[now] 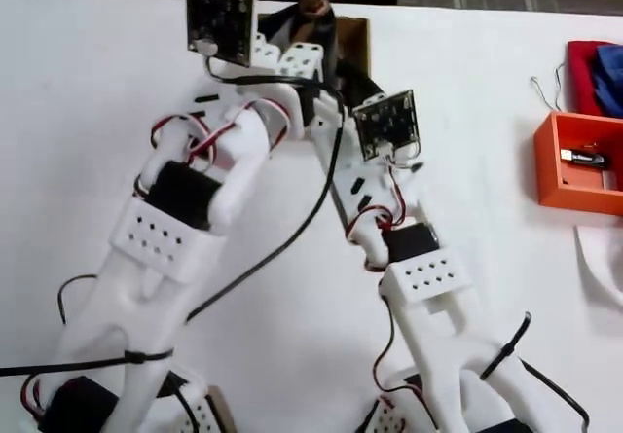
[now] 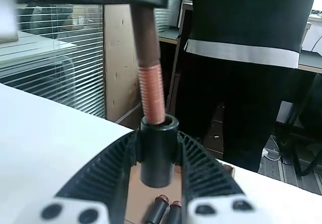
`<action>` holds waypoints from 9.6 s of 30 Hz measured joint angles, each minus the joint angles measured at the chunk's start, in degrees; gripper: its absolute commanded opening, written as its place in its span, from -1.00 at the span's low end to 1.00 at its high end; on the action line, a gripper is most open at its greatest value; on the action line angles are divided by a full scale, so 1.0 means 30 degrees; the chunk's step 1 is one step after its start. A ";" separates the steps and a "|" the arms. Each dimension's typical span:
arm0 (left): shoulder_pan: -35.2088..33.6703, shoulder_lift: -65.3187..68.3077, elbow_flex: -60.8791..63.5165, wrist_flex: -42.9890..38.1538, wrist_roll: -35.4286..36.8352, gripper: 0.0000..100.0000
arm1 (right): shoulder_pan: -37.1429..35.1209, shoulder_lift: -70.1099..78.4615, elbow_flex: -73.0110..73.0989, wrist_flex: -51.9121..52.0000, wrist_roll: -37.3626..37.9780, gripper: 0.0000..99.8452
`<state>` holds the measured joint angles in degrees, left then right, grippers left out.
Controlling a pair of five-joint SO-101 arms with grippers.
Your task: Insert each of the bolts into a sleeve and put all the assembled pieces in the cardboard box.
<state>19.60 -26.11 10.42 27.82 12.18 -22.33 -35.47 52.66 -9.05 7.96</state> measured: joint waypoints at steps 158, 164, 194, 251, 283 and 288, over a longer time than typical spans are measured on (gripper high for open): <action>-1.5209 -0.3370 2.1773 -0.4630 -0.6271 -0.94 | 0.0147 3.2821 -4.3868 2.2593 -0.6623 -0.96; -1.5238 -0.3370 2.1773 -0.4689 -0.6271 -0.94 | 0.0147 3.3700 -4.3575 2.0747 -0.6681 -0.96; -1.5092 -0.3370 2.2271 -0.5861 -0.6271 -0.94 | -0.0615 3.4315 -3.9179 1.7670 -0.5626 -0.96; -1.5092 -0.3370 2.2271 -0.5861 -0.6300 -0.94 | -0.0615 3.5604 -3.9297 1.8198 -0.6154 -0.95; -1.5092 -0.4425 1.9956 -0.3282 -0.6300 -0.94 | 0.0674 3.1238 -4.8352 2.7546 -0.6154 -0.63; -1.4769 -0.7473 1.4476 0.4630 -0.6300 -0.94 | 0.1436 2.7604 -4.8498 3.3758 -0.6154 -0.63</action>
<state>-24.70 -48.53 53.85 41.71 -6.73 -18.02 47.34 -92.84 92.22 -10.51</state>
